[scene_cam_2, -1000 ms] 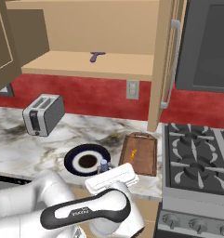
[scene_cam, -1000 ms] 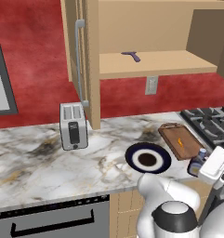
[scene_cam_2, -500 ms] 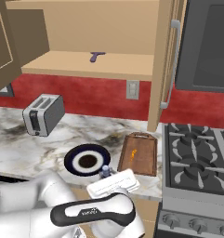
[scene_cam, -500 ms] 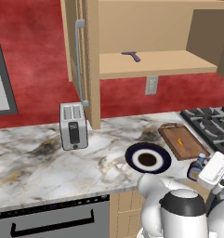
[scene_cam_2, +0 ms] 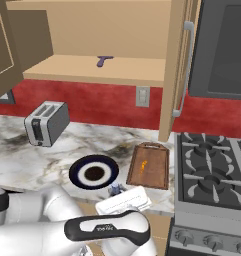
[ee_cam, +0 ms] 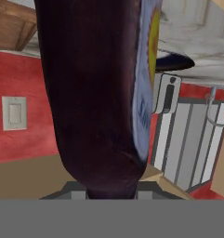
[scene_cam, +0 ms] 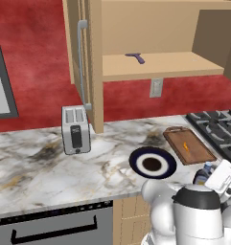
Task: Pick the shrimp from the plate and place it on the cutting board. Then pick the condiment bottle from the cabinet and place it next to the cutting board.
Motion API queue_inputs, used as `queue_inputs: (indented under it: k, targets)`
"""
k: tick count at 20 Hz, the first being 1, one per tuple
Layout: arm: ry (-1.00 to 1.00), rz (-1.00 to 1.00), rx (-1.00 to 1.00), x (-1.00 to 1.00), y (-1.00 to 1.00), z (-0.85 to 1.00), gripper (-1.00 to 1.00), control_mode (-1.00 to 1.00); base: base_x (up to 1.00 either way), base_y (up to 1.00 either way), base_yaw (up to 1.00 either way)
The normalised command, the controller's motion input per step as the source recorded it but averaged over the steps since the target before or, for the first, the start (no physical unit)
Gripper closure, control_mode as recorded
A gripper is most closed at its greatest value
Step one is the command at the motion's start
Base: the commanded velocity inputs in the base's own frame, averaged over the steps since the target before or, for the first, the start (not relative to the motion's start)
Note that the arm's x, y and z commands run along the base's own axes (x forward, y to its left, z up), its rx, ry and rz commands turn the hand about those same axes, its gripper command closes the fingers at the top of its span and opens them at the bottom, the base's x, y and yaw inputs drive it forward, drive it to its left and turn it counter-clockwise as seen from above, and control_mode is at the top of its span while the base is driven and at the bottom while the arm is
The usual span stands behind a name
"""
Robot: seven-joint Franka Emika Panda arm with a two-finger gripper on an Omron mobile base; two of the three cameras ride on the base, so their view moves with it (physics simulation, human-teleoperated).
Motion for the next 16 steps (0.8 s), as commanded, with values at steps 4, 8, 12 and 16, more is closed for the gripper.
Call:
queue_inputs:
  k: [4,8,12,16]
  targets:
    - [0.00,0.00,0.00,0.00,-0.01,0.00,1.00,-1.00,0.00,0.00,0.00]
    - [0.00,0.00,0.00,0.00,0.00,0.01,1.00,-1.00,0.00,0.00,0.00]
    - [0.00,0.00,0.00,0.00,0.00,0.09,1.00,-1.00,0.00,0.00,0.00]
    - [-0.01,0.00,0.00,0.02,0.00,0.12,1.00,-1.00,0.00,0.00,0.00]
